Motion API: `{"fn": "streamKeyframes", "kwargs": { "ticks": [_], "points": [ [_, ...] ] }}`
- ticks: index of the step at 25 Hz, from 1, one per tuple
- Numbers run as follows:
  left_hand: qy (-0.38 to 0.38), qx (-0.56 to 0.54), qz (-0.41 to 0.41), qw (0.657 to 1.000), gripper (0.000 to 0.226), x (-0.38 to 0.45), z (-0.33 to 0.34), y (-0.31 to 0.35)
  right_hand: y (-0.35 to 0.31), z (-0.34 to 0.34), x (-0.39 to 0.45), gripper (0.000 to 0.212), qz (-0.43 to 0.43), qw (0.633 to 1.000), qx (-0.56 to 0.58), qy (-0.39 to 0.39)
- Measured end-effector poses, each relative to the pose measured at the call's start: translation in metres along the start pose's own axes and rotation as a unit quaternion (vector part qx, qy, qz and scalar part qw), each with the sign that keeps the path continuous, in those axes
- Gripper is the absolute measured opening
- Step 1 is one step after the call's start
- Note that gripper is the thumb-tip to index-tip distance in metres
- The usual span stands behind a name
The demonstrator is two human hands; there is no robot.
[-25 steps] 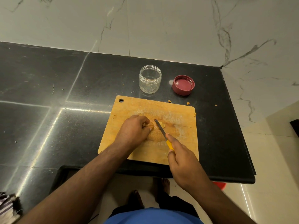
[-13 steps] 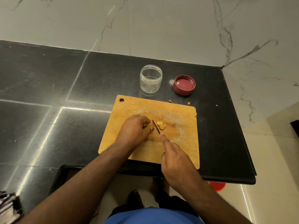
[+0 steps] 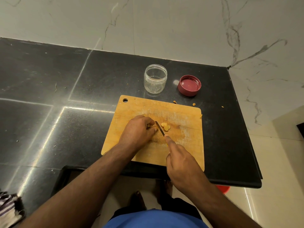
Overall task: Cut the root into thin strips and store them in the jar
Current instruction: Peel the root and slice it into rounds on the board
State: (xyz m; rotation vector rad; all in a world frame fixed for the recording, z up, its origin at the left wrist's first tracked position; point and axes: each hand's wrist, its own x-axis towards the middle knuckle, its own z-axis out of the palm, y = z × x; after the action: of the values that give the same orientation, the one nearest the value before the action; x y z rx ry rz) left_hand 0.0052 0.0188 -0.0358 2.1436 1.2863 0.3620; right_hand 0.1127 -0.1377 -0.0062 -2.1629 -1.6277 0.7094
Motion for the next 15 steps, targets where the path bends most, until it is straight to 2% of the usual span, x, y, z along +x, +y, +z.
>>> {"fn": "streamKeyframes", "kwargs": {
  "ticks": [8, 11, 15],
  "points": [
    [0.007, 0.011, 0.004, 1.000, 0.030, -0.001, 0.001, 0.001, -0.004, -0.001, 0.015, 0.062, 0.013, 0.998, -0.028, -0.061],
    [0.011, 0.017, -0.002, 1.000, 0.031, -0.001, 0.001, 0.003, 0.000, 0.001, 0.018, 0.060, 0.025, 0.998, -0.014, -0.049],
    [0.014, 0.017, -0.013, 1.000, 0.031, -0.001, 0.001, 0.003, 0.004, 0.008, -0.018, 0.058, 0.021, 0.999, 0.012, -0.036]
  ]
}}
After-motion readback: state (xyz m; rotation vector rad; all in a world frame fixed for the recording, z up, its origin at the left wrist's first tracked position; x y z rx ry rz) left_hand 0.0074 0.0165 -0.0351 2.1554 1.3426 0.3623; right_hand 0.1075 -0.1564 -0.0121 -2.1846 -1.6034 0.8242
